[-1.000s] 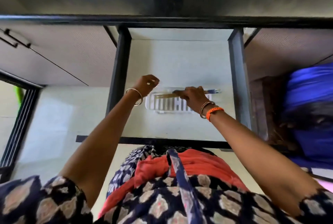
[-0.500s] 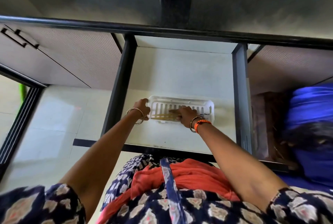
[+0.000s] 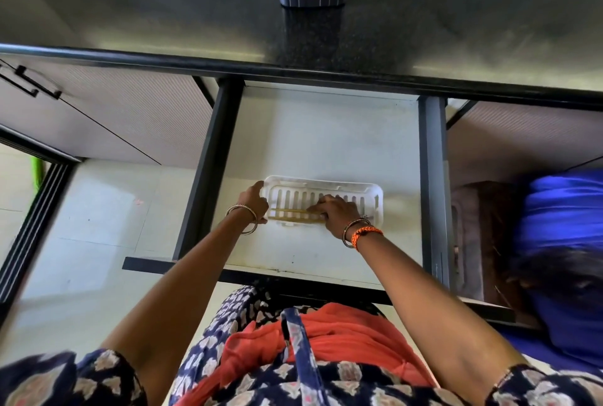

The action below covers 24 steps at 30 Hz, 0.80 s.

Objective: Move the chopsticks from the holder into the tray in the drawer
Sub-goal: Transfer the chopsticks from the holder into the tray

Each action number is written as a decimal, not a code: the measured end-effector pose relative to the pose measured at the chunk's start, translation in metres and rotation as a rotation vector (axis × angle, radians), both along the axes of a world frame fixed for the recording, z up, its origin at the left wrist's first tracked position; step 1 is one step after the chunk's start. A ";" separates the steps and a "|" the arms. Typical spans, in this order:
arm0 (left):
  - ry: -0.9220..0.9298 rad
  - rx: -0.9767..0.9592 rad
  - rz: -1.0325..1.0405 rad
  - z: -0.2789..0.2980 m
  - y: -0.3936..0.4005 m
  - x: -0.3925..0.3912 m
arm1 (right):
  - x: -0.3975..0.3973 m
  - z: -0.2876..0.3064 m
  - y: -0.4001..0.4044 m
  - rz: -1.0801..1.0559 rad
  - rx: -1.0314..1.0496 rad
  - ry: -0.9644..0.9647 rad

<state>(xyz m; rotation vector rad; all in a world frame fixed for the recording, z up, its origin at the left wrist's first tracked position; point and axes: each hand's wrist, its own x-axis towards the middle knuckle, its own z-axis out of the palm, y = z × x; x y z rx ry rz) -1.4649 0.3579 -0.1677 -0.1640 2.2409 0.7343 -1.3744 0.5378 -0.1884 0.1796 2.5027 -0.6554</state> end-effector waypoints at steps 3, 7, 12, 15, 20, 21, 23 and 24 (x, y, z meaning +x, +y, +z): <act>0.040 -0.047 -0.093 -0.004 -0.001 -0.003 | -0.002 0.002 -0.001 -0.001 0.008 -0.017; 0.054 -0.096 -0.228 -0.001 -0.002 -0.013 | -0.014 0.011 0.002 0.094 0.041 -0.087; 0.234 -0.040 -0.283 0.040 0.007 -0.066 | -0.064 0.078 0.017 -0.068 -0.049 0.179; 0.507 0.128 -0.216 0.092 0.033 -0.118 | -0.119 0.128 0.034 -0.212 -0.076 0.575; 0.847 0.323 -0.234 0.169 0.087 -0.200 | -0.237 0.191 0.068 -0.296 0.133 1.002; 0.886 0.328 -0.255 0.178 0.096 -0.213 | -0.256 0.201 0.075 -0.285 0.205 0.997; 0.922 0.323 -0.297 0.190 0.111 -0.242 | -0.292 0.216 0.090 -0.258 0.329 0.934; 0.919 0.320 -0.313 0.194 0.117 -0.254 | -0.306 0.222 0.097 -0.242 0.348 0.871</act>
